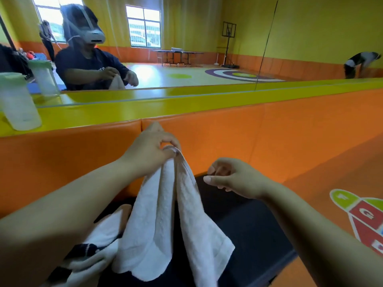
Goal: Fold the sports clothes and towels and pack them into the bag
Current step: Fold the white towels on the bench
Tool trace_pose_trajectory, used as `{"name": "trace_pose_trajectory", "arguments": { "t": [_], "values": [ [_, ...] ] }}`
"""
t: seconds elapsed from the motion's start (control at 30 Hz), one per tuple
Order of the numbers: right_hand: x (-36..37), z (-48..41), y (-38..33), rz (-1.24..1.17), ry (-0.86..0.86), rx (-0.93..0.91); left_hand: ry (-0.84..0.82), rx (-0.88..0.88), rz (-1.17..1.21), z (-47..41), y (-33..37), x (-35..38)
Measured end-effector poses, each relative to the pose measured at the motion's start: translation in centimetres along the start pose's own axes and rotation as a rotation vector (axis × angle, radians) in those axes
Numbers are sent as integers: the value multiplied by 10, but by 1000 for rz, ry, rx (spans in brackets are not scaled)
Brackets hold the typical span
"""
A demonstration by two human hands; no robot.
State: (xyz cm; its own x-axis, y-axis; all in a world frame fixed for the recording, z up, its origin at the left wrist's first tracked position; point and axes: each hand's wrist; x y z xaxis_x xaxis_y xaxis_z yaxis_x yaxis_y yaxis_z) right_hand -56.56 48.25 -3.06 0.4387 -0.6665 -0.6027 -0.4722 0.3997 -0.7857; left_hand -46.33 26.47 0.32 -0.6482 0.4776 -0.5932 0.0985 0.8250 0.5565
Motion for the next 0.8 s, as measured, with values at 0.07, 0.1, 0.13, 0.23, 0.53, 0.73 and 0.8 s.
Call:
{"name": "trace_pose_trajectory", "arguments": {
  "t": [0.07, 0.1, 0.13, 0.23, 0.53, 0.73, 0.8],
  "values": [
    [5, 2, -8, -109, 3, -17, 1, 27, -11, -2, 10, 1],
    [9, 3, -12, -142, 1, -30, 1, 23, -8, -3, 14, 1],
    [12, 4, -15, -155, 4, -46, 4, 15, 5, -4, 18, 3],
    [20, 8, -20, -97, 96, -123, 13, 1, 71, -9, 28, 9],
    [-4, 16, -1, -205, 587, -168, 102, -201, 670, -35, 70, 7],
    [-35, 9, 40, 44, 527, 93, 157, -180, 711, -34, 67, 5],
    [-36, 9, 49, 50, 334, 147, 168, -194, 736, -33, 61, 1]
  ]
}}
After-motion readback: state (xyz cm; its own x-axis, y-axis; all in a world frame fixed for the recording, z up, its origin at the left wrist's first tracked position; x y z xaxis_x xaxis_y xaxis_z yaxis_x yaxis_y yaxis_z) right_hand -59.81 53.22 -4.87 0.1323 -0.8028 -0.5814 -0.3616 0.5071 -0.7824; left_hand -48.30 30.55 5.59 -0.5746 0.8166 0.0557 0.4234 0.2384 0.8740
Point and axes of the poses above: each hand's wrist, its own z-axis away from the middle knuckle, its own x-axis out of the palm, y = z × x, and after that the axes turned 13 degrees about y, right-handed
